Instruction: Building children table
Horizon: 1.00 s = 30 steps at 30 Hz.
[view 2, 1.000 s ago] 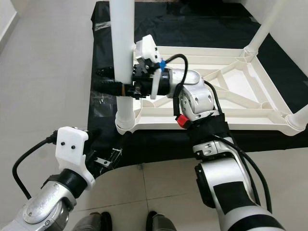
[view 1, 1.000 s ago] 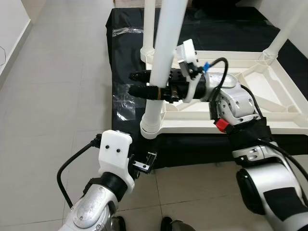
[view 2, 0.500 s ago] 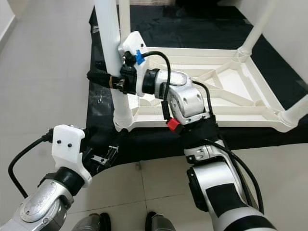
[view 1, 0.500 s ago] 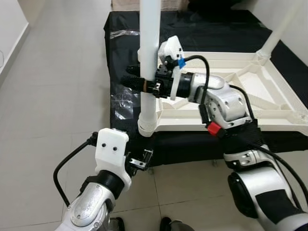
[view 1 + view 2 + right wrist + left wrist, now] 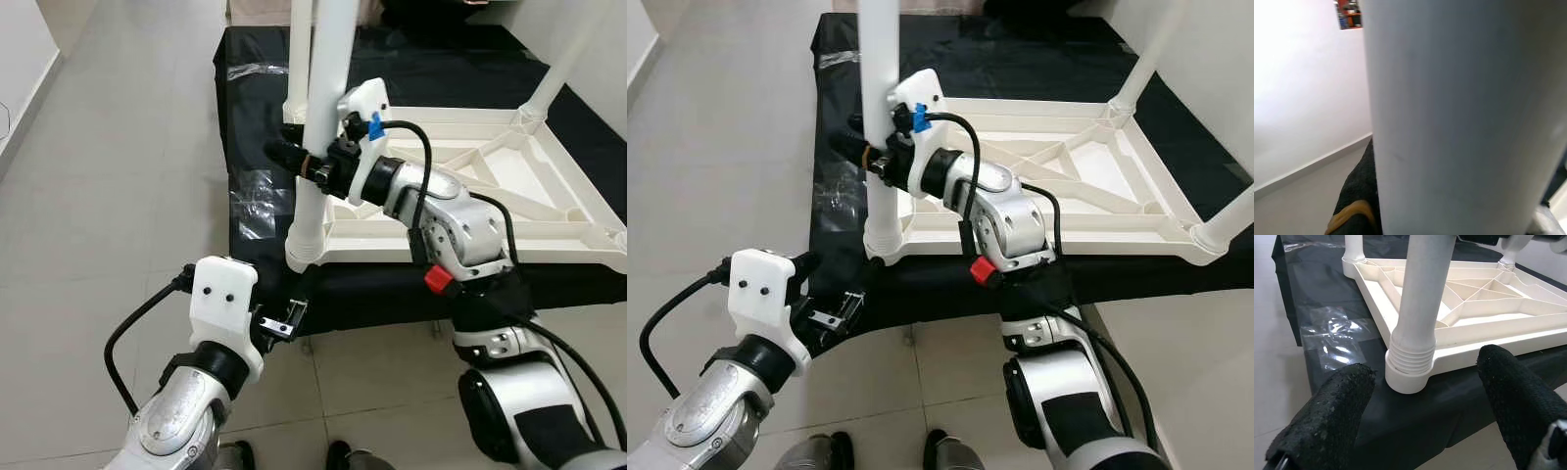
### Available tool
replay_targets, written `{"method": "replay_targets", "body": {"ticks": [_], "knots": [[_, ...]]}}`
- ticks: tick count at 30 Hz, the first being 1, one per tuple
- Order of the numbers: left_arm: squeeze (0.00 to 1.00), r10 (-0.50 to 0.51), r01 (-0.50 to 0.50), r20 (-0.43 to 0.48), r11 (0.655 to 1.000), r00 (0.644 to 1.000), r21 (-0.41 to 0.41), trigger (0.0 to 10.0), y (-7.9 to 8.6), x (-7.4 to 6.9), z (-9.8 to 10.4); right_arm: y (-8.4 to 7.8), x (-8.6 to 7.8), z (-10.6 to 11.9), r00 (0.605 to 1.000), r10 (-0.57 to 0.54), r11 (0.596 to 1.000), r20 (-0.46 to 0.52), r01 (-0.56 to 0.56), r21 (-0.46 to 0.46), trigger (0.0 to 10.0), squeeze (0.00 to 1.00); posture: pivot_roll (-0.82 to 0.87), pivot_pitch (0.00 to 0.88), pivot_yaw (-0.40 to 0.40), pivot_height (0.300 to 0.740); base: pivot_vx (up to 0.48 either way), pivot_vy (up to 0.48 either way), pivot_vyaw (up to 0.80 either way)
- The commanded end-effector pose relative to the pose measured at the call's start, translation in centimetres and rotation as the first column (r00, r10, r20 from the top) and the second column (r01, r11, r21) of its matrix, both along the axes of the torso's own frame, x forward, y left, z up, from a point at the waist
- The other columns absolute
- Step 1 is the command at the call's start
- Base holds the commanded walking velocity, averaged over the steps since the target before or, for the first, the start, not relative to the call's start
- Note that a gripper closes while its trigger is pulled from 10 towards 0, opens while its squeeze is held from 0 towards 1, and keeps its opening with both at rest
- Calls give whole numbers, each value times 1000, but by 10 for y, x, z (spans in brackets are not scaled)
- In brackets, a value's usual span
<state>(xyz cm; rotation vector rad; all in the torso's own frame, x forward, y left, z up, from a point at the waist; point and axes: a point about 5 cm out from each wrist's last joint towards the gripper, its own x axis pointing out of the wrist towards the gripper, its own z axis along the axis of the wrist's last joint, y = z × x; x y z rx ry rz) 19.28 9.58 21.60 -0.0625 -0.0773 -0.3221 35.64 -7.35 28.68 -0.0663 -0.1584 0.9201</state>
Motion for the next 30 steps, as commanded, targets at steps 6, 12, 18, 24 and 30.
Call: {"method": "replay_targets", "body": {"ticks": [6, 12, 18, 24, 30], "knots": [[0, -1, 1, -9, 1000, 1000, 7, 10000, 0, 2, -2, -14, 9, -45, 959, -234, 972, -163, 224, -77, 10000, 0, 135, 251, -81, 740, 0, 0, 0], [0, 0, 0, -8, 1000, 1000, 8, 10000, 1, 2, -3, -12, 5, -48, 954, -259, 965, -152, 250, -78, 10000, 0, 134, 254, -79, 740, 0, 0, 0], [0, 2, -2, -8, 1000, 1000, 6, 10000, 2, 2, -2, -14, 4, -49, 908, -393, 919, -145, 389, -56, 10000, 0, 135, 254, -83, 740, 0, 0, 0], [0, 2, -2, -8, 1000, 1000, 6, 10000, 1, 2, -2, -14, 6, -51, 876, -454, 890, -160, 454, -41, 10000, 0, 136, 253, -82, 740, 0, 0, 0], [0, 1, -1, -6, 1000, 1000, 8, 10000, 1, 2, -2, -23, 8, -55, 758, -630, 771, -170, 636, -23, 10000, 0, 136, 248, -83, 740, 0, 0, 0]]}}
